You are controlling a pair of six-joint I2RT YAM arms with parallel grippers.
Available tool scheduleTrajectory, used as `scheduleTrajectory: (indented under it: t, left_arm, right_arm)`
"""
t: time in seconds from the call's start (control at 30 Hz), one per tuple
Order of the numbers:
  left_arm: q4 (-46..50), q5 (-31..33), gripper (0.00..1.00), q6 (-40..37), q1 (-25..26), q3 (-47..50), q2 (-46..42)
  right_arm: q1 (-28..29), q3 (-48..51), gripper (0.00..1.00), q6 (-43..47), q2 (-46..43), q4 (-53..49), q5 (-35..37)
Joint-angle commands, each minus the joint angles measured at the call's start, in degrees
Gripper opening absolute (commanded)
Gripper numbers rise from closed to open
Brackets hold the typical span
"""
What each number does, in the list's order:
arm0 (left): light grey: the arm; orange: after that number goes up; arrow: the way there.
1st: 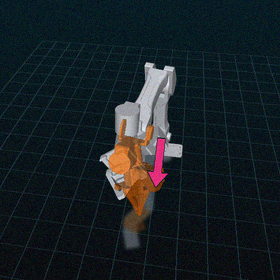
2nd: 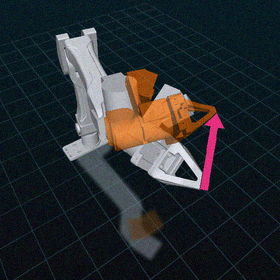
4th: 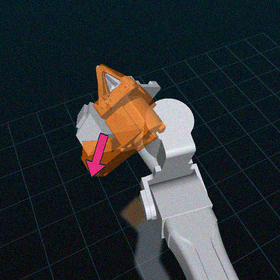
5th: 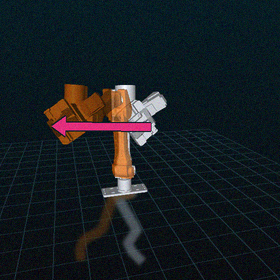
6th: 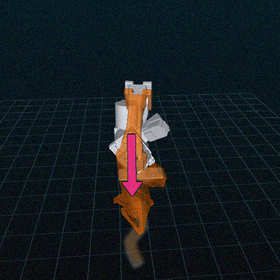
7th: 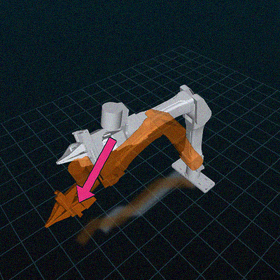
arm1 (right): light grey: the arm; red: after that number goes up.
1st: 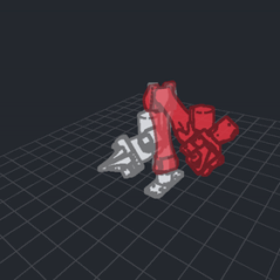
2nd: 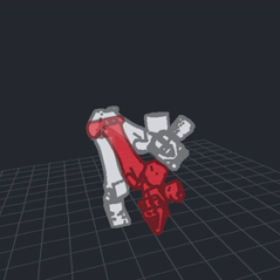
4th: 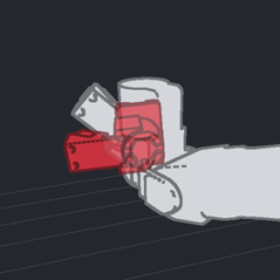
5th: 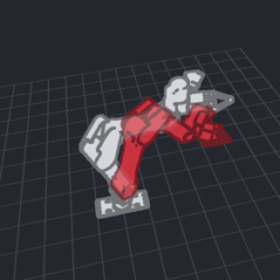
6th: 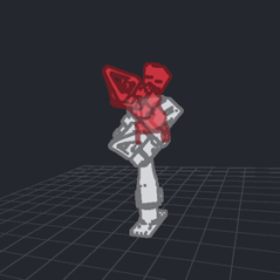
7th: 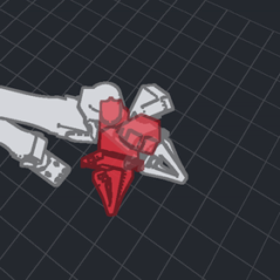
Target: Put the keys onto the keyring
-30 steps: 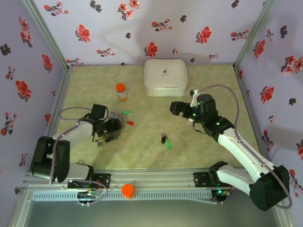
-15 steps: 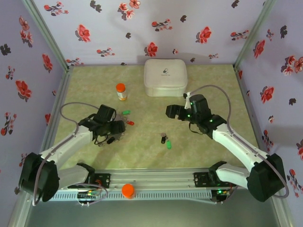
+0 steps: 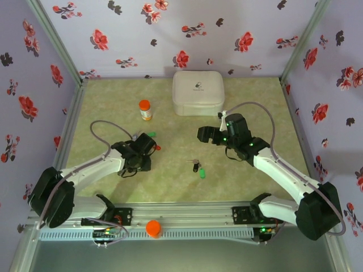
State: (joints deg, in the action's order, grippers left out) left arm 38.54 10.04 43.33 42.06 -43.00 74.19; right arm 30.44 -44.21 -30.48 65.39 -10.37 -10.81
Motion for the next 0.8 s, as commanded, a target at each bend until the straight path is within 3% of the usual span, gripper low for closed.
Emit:
scheduleTrajectory:
  t: [0.0, 0.13, 0.27, 0.4, 0.77]
  left_arm:
    - [-3.22, 0.10, 0.41, 12.86, 0.21, -0.41, 1.69]
    - [-7.00, 1.38, 0.44, 26.91, 1.04, 2.62, -0.95]
    - [-9.98, 4.55, 0.44, 33.81, 1.62, 7.38, -6.14]
    - [-9.04, 5.33, 0.46, 35.74, 0.97, 10.44, -8.17]
    - [-11.85, 3.76, 0.35, 33.93, -0.97, 10.67, -6.12]
  right_arm:
    - [0.59, -0.39, 0.92, 0.19, 0.57, 1.68, 1.48]
    - [0.59, 0.33, 0.92, 0.01, 0.60, 1.76, 1.76]
    - [0.59, 0.43, 0.93, 0.67, 0.80, 1.50, 1.93]
    - [0.59, 0.29, 0.93, 0.67, 1.19, 1.73, 1.55]
    - [0.59, 0.10, 0.93, 0.90, 0.89, 1.30, 1.05]
